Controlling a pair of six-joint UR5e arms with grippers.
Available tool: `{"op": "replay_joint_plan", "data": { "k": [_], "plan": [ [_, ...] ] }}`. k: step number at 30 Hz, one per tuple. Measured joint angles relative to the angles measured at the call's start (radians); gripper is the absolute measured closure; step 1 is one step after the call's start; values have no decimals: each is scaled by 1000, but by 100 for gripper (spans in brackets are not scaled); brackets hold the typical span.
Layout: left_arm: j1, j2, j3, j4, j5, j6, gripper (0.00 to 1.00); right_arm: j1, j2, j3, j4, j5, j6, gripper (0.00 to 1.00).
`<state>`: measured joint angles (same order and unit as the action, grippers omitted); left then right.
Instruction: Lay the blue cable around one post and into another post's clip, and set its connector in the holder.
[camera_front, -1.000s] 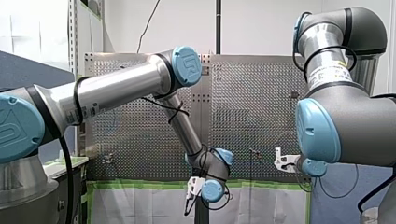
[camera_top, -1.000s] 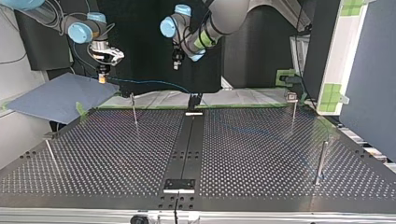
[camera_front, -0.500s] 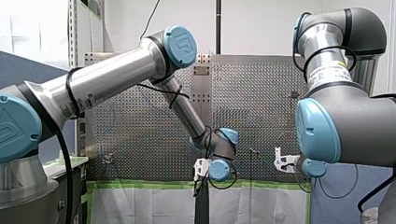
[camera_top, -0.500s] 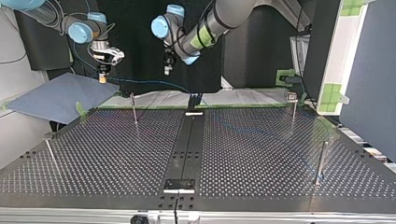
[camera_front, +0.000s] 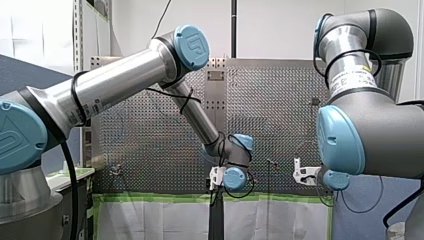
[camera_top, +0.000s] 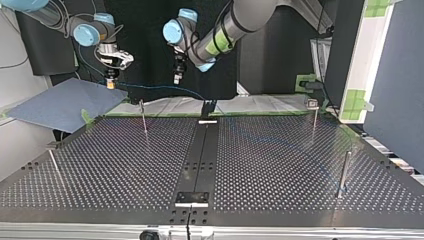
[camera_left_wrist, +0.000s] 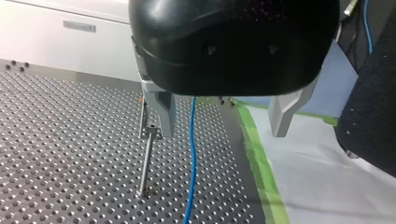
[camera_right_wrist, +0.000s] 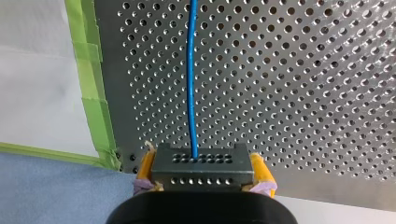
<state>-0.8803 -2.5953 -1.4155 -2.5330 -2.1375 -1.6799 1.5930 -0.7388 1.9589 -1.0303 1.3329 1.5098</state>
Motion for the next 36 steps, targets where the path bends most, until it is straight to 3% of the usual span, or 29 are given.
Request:
{"op": "replay_joint_plan", "data": {
  "k": [17, 25, 36],
  "plan": [
    [50, -1, 0, 25, 31, -1, 0, 5, 0, -1, 0, -8, 0, 100],
    [71, -2, 7, 33, 70, -30, 0, 7, 0, -1, 0, -9, 0, 100],
    [90, -2, 11, 35, 76, -36, 0, 9, 0, 0, 1, -16, 0, 100]
  ]
}}
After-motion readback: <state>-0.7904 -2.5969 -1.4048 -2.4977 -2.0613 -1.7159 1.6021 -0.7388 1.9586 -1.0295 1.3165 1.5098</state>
